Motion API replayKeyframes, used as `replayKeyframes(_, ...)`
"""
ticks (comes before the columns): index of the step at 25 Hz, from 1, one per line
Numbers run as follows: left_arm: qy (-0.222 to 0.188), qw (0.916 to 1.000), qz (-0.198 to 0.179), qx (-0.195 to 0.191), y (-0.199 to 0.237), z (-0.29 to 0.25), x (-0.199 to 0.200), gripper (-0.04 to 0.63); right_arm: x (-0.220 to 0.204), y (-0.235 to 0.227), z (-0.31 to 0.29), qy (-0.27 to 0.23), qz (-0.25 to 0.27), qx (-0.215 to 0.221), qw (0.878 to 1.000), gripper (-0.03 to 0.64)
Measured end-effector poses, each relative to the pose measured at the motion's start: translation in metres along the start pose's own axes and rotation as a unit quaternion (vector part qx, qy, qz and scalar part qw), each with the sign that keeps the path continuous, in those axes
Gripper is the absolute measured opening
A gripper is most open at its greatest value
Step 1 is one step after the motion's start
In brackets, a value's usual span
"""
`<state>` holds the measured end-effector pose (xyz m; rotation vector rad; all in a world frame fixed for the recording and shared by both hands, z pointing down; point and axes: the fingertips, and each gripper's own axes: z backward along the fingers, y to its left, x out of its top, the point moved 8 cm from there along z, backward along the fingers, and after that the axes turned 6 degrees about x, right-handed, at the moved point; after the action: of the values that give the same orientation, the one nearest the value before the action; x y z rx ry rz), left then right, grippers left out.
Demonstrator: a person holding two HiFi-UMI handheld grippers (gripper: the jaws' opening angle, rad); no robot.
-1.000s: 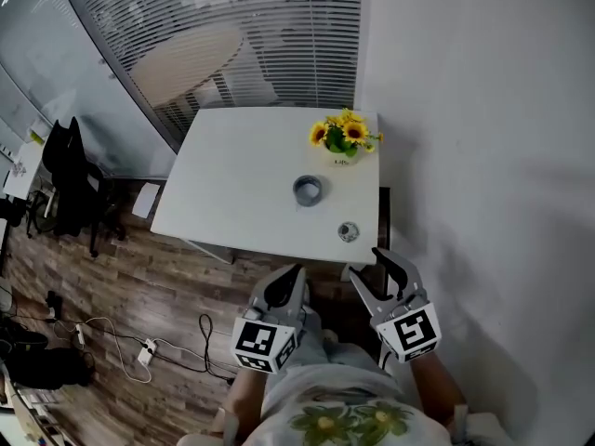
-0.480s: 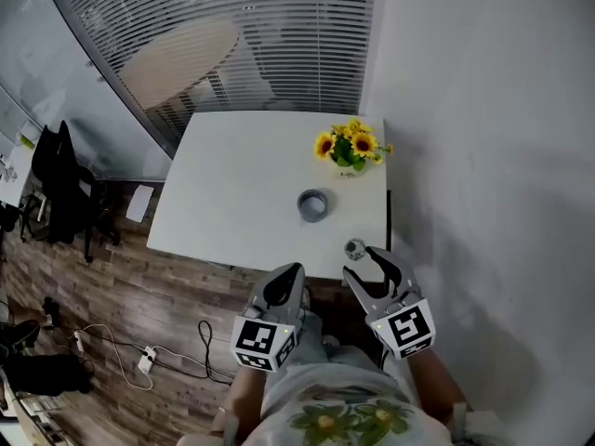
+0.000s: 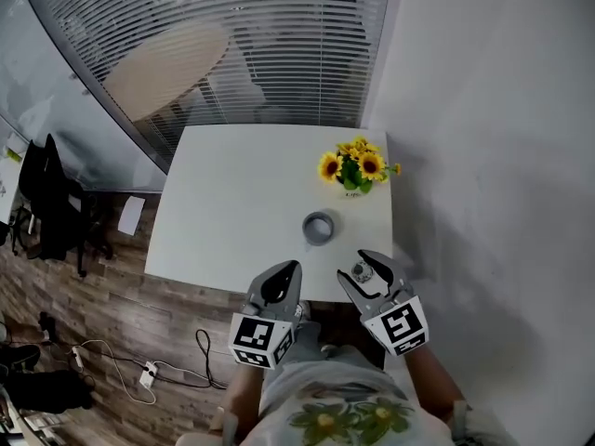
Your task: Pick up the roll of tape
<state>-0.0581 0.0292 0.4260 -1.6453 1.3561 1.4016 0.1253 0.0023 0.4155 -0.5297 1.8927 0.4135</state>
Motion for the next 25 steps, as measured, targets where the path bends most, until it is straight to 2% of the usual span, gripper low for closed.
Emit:
replayKeyframes(11,0.027,0.9996,0.008,0.001,0.072,-0.035,0.000,-0.002,-0.015,-0.010,-0.079,0.067,0.010,0.015,0.998,0.198)
replayKeyframes(15,0.034,0.9994,0.004,-0.007,0.094,-0.044,0.000,-0.002,-0.022,-0.010,-0.103,0.086,0.011,0.004,0.996,0.199)
replayKeyframes(25,0.054,0.9979,0.001,-0.037,0.113,-0.069,-0.009,-0.002,-0.056,-0.015,-0.150,0.162,0.013,0.008,0.987,0.199)
